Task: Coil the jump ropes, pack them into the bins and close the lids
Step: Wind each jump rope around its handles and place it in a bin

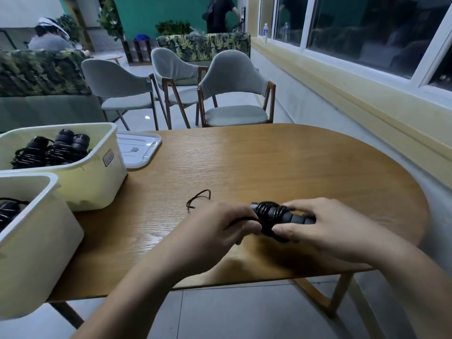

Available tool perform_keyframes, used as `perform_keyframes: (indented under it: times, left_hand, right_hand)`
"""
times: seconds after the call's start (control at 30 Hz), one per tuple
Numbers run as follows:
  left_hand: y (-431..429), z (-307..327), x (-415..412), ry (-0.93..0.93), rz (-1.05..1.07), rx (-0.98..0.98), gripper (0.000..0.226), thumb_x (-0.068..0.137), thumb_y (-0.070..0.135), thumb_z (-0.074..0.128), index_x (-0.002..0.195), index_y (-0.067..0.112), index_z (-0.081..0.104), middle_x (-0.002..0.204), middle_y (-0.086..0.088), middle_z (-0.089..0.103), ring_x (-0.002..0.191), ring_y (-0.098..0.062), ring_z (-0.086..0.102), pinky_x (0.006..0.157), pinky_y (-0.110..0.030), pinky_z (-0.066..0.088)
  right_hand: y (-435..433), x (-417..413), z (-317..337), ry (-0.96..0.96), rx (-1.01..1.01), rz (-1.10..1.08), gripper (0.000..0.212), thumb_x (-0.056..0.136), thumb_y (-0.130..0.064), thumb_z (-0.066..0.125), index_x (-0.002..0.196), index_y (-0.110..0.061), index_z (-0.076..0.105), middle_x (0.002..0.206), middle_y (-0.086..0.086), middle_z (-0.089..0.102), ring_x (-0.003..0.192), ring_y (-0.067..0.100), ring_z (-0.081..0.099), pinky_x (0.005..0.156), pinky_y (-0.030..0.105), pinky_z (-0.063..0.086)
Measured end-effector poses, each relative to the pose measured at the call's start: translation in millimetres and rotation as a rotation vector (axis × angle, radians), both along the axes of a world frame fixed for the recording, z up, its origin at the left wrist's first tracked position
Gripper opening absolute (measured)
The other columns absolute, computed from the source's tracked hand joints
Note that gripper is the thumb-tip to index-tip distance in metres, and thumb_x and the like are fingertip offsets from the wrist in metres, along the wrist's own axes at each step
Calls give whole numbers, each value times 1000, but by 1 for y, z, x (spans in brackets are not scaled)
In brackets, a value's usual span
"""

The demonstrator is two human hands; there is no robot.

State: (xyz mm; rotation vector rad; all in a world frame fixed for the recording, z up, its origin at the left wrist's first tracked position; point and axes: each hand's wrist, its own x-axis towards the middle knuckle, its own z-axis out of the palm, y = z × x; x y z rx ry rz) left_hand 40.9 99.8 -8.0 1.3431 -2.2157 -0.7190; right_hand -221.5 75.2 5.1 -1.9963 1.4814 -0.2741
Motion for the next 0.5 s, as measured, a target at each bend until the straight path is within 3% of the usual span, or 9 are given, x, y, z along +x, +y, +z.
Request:
perform_keyframes:
  times: [0.1, 0.17, 0.3, 0.5]
  left_hand:
    - [0, 2, 3, 60, -5, -37, 12, 103, 38, 67, 98, 31, 75, 83, 11, 72, 83, -11, 66, 75, -40, 53]
    - [-1, 5, 6, 149, -38, -59, 10, 103, 35, 69, 97, 30, 75, 88, 11, 75, 88, -14, 70, 76, -43, 55]
    - [0, 11, 7, 262, -82, -88, 8, 100, 29, 71, 94, 24, 75, 85, 8, 75, 86, -19, 73, 75, -42, 58]
    - [-5, 10, 15, 317, -65, -168, 9, 98, 33, 74, 93, 25, 72, 86, 7, 73, 86, -21, 70, 73, -39, 55]
  right_hand:
    - [1, -2, 3, -86, 178, 133, 24, 97, -62, 67, 108, -43, 77, 88, -14, 77, 66, 2, 63, 66, 27, 46]
    - [3, -3, 7, -176, 281, 180, 31, 102, -58, 63, 107, -31, 78, 87, -8, 74, 67, 11, 59, 62, 30, 42]
    - [4, -4, 9, -262, 382, 299, 51, 107, -60, 56, 128, -17, 73, 95, 2, 70, 72, 21, 56, 59, 35, 40]
    - [11, 2, 12, -423, 488, 349, 43, 108, -57, 50, 109, -23, 76, 91, 8, 71, 68, 24, 54, 58, 36, 36]
